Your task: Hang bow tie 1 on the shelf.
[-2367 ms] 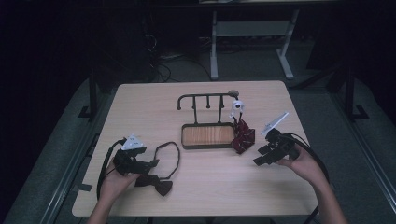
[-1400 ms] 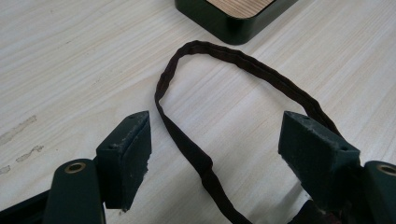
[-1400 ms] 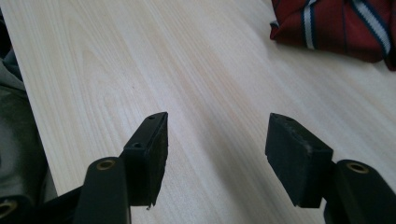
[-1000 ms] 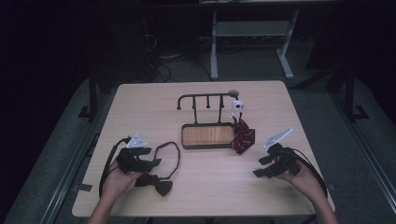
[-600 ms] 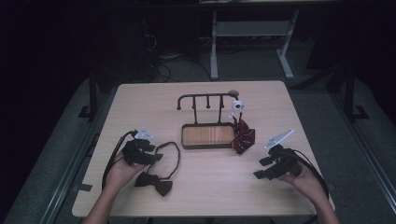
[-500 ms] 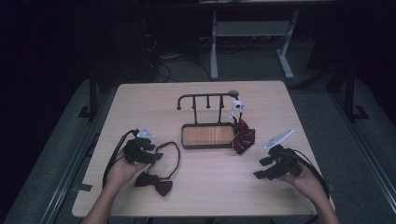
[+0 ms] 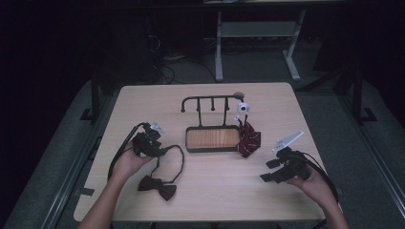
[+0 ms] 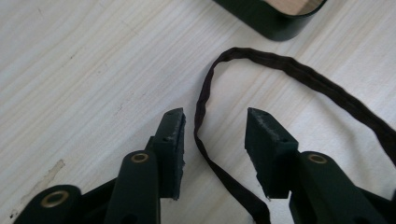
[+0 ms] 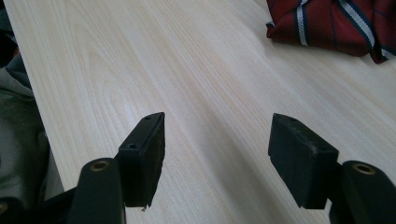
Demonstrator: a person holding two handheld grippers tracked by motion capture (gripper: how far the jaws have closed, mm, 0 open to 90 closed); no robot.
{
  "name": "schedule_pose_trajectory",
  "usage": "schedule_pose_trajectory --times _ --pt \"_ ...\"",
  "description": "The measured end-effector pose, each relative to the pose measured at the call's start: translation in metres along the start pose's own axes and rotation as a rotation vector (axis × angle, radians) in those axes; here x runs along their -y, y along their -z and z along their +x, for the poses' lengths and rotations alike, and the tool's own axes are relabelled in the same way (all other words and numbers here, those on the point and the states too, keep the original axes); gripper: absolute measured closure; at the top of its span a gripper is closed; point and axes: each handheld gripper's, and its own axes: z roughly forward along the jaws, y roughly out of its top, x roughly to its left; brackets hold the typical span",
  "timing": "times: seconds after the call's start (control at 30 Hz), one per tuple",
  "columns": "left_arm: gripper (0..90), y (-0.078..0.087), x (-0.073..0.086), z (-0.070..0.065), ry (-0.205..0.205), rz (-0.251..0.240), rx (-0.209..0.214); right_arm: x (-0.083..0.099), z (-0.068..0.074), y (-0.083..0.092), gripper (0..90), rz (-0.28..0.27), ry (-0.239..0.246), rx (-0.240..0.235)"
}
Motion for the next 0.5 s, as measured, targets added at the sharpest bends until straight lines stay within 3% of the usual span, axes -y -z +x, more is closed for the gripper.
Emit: schedule_pose_trajectory --times 0.5 --pt "70.7 -0.022 0.002 0.012 0.04 0.073 0.024 0.001 -0.001 0.001 36.2 -0.005 -0.004 0.004"
